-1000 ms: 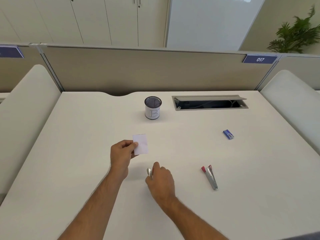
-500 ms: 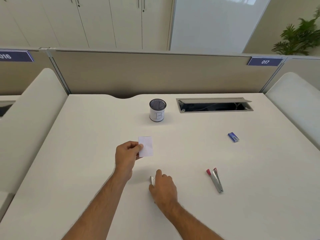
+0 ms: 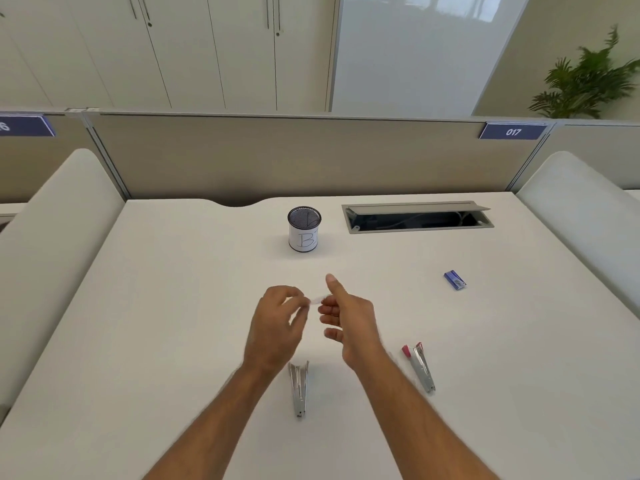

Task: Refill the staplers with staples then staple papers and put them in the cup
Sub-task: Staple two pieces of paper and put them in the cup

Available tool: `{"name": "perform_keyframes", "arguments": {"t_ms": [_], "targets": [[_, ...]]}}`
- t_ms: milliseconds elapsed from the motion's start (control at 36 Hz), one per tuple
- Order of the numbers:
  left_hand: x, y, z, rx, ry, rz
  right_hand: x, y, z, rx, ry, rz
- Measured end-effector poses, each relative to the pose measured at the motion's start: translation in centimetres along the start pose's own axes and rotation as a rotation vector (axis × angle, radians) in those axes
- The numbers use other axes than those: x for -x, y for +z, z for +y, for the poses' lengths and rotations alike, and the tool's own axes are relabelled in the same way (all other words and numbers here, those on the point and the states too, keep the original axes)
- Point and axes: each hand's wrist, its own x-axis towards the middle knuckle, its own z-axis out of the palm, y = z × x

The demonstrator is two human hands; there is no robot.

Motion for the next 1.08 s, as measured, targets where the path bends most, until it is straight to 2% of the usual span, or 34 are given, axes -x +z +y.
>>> {"name": "perform_keyframes", "arguments": {"t_ms": [83, 250, 306, 389, 500, 583, 722, 917, 1083], "targets": [[0.1, 1.0, 0.3, -0.055, 0.128, 0.012, -0.3, -0.9, -0.7, -0.029, 0.031, -0.071], [-0.5, 1.3, 1.5, -0.106, 0.28, -0.016, -0.7, -2.9, -0.1, -0.088, -0.065, -0.082], [-0.8, 1.1, 2.3, -0.04, 0.204, -0.067, -0.9, -3.6, -0.1, -0.099, -0.108, -0.108], [-1.5, 0.4, 3.6, 0.215, -0.102, -0.136, -1.0, -4.4, -0.5, -0.12, -0.17, -0.132], [-3.1, -0.1, 5.4, 0.6, -0.451, -0.114, -0.9, -5.2, -1.6, -0.165, -0.224, -0.161], [-3.9, -0.4, 6.0, 0.745, -0.596, -0.114, -0.6, -5.6, -2.6, -0.187, -0.263, -0.188], [-4.0, -0.2, 7.2, 0.918, -0.626, -0.021, 0.0, -6.3, -3.9, -0.221, -0.32, -0.253], [-4.0, 0.7, 7.8, 0.916, -0.604, 0.013, 0.2, -6.3, -4.8, -0.169, -0.353, -0.281], [-4.6, 1.4, 7.6, 0.919, -0.617, 0.005, -0.4, -6.1, -5.1, -0.18, -0.384, -0.226]]}}
